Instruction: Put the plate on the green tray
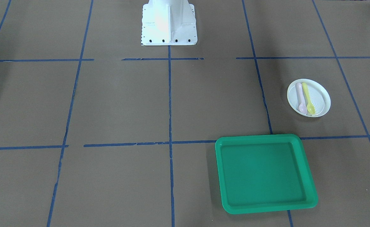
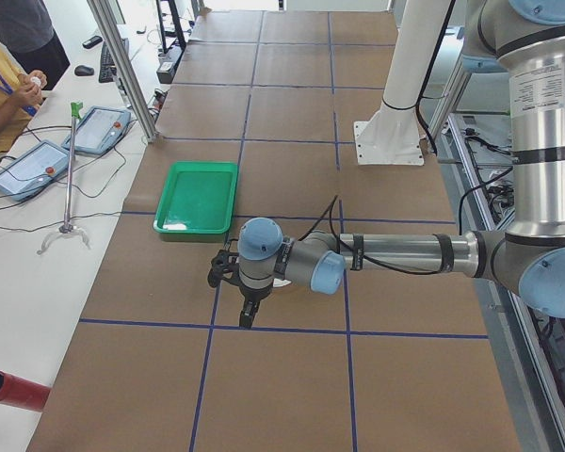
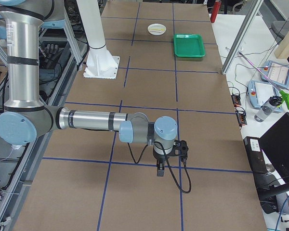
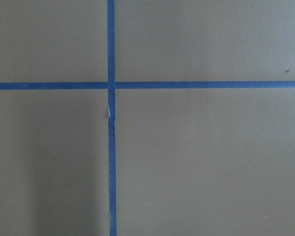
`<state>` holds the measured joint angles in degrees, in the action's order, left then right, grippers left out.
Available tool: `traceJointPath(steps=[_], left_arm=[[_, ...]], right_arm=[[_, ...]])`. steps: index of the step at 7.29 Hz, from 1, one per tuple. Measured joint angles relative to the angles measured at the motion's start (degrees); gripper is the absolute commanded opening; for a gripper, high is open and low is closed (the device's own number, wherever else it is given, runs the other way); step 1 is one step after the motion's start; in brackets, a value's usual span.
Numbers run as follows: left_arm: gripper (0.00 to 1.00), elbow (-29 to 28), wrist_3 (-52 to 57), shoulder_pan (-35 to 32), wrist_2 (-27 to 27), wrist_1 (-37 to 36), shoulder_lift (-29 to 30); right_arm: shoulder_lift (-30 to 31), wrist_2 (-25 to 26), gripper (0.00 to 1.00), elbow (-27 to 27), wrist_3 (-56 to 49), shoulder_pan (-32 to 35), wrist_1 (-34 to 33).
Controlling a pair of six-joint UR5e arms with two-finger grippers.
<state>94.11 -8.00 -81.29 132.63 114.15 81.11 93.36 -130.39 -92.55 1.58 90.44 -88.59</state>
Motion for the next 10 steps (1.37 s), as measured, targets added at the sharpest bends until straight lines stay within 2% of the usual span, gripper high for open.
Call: traceJointPath(steps=[2, 4, 5, 7, 8, 10], left_arm=[[1.0, -6.17, -17.16, 8.55, -0.31, 18.76, -0.95], [0.98, -9.27, -33.88, 18.38, -3.03, 31.63, -1.1], [0.64, -9.64, -38.38, 21.82, -5.23, 34.16, -1.05], [0.05, -9.79, -41.33, 24.23, -6.65, 35.56, -0.99], [0.0, -9.78, -41.69, 24.48, -6.55, 35.47, -0.9], [0.0, -9.68, -41.89, 24.56, -6.22, 35.2, -0.71]], right_arm=[[-0.02, 0.02, 1.0, 0.0, 0.0, 0.0, 0.0], [-0.02, 0.05, 1.0, 0.0, 0.0, 0.0, -0.04], [-0.03, 0.04, 1.0, 0.0, 0.0, 0.0, -0.02], [-0.02, 0.02, 1.0, 0.0, 0.0, 0.0, 0.0], [-0.02, 0.01, 1.0, 0.0, 0.0, 0.0, 0.0], [-0.02, 0.04, 1.0, 0.0, 0.0, 0.0, -0.02]])
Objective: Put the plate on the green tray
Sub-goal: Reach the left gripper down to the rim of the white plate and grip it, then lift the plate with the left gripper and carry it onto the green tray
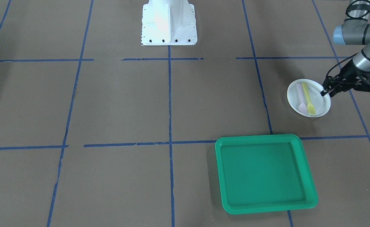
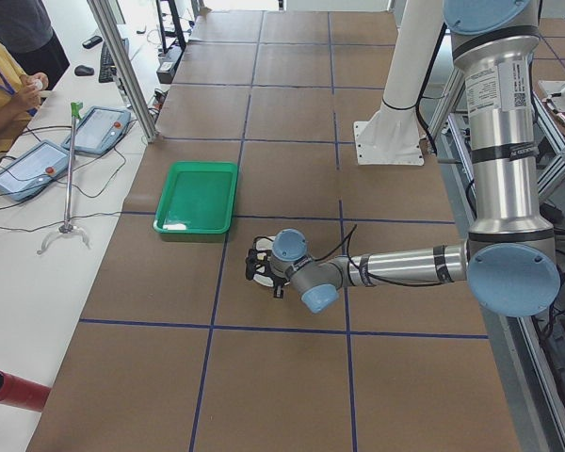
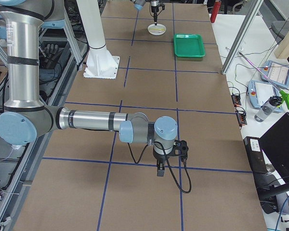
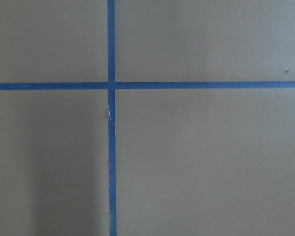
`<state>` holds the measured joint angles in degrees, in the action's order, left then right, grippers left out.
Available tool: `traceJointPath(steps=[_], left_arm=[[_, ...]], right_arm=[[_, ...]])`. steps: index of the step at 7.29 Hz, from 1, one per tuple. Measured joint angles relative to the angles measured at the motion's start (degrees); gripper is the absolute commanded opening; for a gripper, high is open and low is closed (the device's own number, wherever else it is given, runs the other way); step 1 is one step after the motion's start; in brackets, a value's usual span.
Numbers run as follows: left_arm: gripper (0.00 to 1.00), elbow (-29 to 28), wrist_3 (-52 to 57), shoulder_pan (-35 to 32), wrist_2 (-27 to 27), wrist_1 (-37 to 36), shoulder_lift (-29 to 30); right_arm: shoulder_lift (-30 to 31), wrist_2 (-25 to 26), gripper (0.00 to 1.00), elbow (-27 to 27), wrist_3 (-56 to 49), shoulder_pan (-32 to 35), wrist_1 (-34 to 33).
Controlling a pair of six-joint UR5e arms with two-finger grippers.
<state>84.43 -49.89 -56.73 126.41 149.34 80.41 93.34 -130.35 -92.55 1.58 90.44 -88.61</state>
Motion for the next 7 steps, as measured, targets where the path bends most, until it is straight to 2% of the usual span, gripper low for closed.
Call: traceJointPath(steps=[2, 4, 6, 7], left_arm=[[0.0, 0.29, 0.03, -0.15, 2.48, -0.02, -0.13], [0.0, 0.79, -0.02, -3.03, 11.98, 0.08, 0.77], [0.0, 0.89, -2.23, -7.03, 15.72, -5.67, 6.92], [0.0, 0.6, -3.82, -8.19, 16.07, -12.9, 12.98]], right_arm=[[0.0, -0.03, 1.0, 0.0, 0.0, 0.0, -0.01], [0.0, -0.02, 1.0, 0.0, 0.0, 0.0, 0.01], [0.0, -0.05, 1.0, 0.0, 0.0, 0.0, 0.02], [0.0, -0.02, 1.0, 0.0, 0.0, 0.0, 0.02]])
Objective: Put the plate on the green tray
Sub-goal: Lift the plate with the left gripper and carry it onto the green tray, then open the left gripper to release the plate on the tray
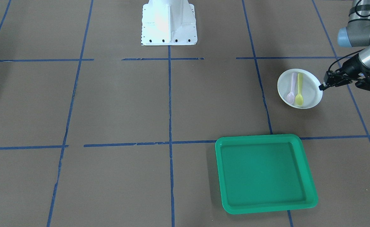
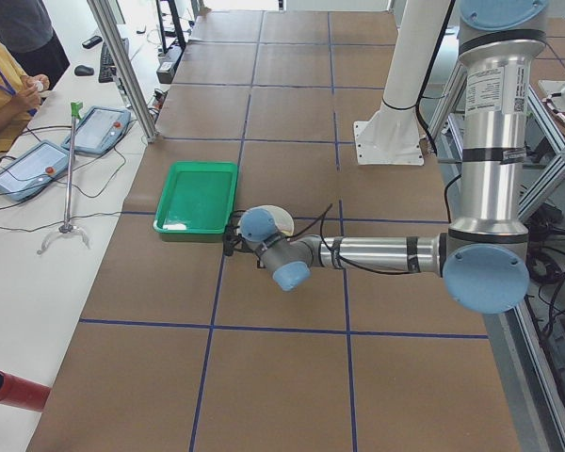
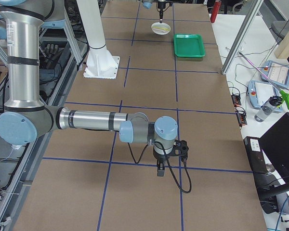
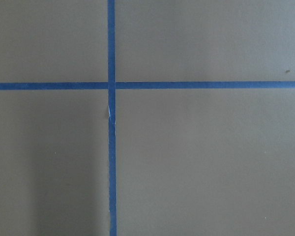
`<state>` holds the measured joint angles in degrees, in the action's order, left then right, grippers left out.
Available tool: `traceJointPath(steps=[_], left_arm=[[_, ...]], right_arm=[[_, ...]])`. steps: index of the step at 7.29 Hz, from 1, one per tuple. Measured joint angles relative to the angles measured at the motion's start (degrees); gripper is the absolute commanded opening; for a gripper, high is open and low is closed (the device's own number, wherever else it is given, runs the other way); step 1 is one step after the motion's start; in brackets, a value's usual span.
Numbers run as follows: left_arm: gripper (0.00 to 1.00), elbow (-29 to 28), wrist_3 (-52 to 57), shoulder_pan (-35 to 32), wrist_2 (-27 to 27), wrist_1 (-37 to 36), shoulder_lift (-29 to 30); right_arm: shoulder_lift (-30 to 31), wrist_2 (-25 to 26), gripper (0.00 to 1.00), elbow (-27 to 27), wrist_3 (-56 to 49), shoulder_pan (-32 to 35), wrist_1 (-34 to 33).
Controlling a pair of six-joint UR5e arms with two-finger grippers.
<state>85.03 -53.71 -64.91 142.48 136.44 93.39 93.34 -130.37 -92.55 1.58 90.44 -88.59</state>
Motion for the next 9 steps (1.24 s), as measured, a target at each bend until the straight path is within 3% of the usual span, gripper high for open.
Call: traceJointPath(steps=[1, 3, 5, 6, 7, 9], left_arm=[[0.0, -1.38, -2.27, -0.73, 0.06, -7.24, 6.86], [0.0, -11.47, -9.24, -0.92, -0.42, -13.74, 21.5], [0.0, -21.98, -13.52, -0.12, -3.14, -12.23, 30.65], [0.08, -25.79, -16.21, 1.2, -5.23, -8.8, 32.94], [0.99, -27.92, -18.14, 2.55, -7.56, -6.3, 34.05], [1.0, -28.81, -19.15, 3.49, -9.51, -4.84, 34.49]], right_arm=[[0.0, 0.0, 1.0, 0.0, 0.0, 0.0, 0.0], [0.0, -0.01, 1.0, 0.0, 0.0, 0.0, 0.0], [0.0, -0.01, 1.0, 0.0, 0.0, 0.0, 0.0], [0.02, -0.01, 1.0, 0.0, 0.0, 0.0, 0.0], [0.03, 0.01, 1.0, 0.0, 0.0, 0.0, 0.0], [0.02, 0.01, 1.0, 0.0, 0.0, 0.0, 0.0]])
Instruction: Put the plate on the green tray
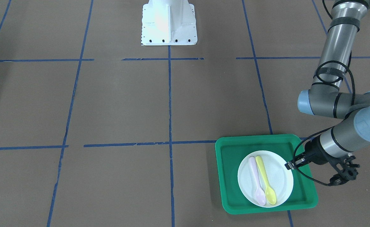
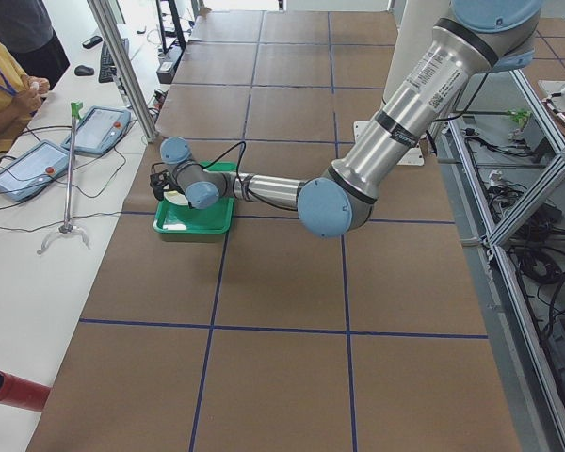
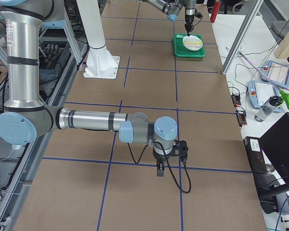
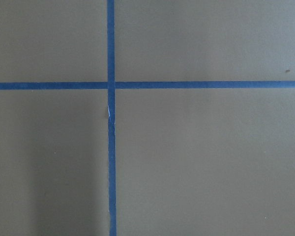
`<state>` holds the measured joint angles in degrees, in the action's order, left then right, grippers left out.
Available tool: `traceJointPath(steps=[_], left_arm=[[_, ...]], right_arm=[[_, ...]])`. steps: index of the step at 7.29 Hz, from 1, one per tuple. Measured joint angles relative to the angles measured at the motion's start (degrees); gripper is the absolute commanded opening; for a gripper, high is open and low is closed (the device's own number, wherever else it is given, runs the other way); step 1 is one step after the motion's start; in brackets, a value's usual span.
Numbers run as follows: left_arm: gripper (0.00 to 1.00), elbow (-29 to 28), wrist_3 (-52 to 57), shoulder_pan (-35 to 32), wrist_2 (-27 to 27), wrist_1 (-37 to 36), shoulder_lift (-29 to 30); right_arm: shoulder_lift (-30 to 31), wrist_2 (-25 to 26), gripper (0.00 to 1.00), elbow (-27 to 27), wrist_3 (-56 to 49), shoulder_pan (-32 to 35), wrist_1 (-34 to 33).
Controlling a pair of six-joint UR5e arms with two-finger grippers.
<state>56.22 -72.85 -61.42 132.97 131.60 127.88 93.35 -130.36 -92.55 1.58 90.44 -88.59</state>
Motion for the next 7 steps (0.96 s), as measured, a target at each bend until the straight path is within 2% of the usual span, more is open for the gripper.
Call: traceJointPath(steps=[2, 4, 5, 7], left_arm=[[1.0, 2.53, 1.43, -0.06, -0.12, 0.07, -1.04], [1.0, 9.51, 4.99, -1.44, 1.75, -0.7, -6.04], [1.0, 13.96, 9.67, -3.26, 3.77, -3.2, -9.52], [1.0, 24.01, 24.82, -8.56, 5.0, -14.27, -16.8]], right_arm=[[-0.01, -0.04, 1.0, 0.0, 0.0, 0.0, 0.0], [-0.02, -0.01, 1.0, 0.0, 0.0, 0.0, 0.0], [-0.01, -0.02, 1.0, 0.0, 0.0, 0.0, 0.0], [-0.02, 0.01, 1.0, 0.0, 0.0, 0.0, 0.0]])
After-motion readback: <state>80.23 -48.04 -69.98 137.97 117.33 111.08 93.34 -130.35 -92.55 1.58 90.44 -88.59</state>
